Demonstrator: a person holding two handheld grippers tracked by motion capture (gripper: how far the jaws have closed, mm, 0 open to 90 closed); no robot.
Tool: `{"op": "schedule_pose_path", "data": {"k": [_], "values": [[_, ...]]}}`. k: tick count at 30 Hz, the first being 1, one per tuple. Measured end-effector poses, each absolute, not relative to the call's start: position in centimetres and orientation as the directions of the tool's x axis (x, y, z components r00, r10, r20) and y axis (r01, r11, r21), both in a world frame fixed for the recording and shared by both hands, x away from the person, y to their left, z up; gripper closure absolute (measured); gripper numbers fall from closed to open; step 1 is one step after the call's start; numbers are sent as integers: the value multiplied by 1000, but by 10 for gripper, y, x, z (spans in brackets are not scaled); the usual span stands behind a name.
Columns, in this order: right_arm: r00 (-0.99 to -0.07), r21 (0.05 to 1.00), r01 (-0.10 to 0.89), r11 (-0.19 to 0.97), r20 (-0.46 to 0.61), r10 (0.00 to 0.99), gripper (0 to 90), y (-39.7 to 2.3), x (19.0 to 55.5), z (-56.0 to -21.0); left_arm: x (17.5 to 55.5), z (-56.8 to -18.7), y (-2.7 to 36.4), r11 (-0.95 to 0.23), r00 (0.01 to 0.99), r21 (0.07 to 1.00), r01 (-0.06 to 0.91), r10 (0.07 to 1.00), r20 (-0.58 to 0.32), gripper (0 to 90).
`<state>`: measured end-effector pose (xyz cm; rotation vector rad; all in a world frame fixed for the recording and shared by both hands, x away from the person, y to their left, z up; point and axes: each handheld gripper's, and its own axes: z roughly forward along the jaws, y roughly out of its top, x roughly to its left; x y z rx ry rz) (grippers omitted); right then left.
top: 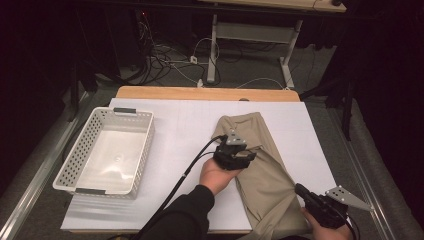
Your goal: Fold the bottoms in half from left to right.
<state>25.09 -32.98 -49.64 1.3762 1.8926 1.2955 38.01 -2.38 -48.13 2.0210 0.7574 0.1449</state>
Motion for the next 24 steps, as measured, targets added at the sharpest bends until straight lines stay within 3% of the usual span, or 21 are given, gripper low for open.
{"op": "schedule_pose_path", "data": {"k": [4, 7, 10, 13, 15, 24], "values": [[-388, 875, 480, 68, 142, 911, 900, -331, 250, -499, 347, -494, -9, -428, 812, 764, 483, 546, -207, 491], [-380, 867, 493, 75, 137, 915, 900, -331, 251, -504, 323, -504, -4, -445, 814, 724, 527, 511, -278, 496], [-378, 860, 504, 77, 140, 915, 808, -328, 247, -508, 293, -508, -2, -481, 845, 733, 481, 477, -241, 488], [-391, 867, 490, 96, 120, 913, 733, -325, 239, -504, 271, -511, 5, -522, 884, 762, 383, 446, -139, 459], [-405, 871, 478, 112, 105, 908, 709, -324, 232, -500, 264, -514, 12, -531, 895, 777, 339, 437, -93, 421], [-520, 870, 449, 202, 70, 851, 702, -305, 192, -498, 263, -520, 26, -486, 900, 801, 349, 412, -142, 444]]}}
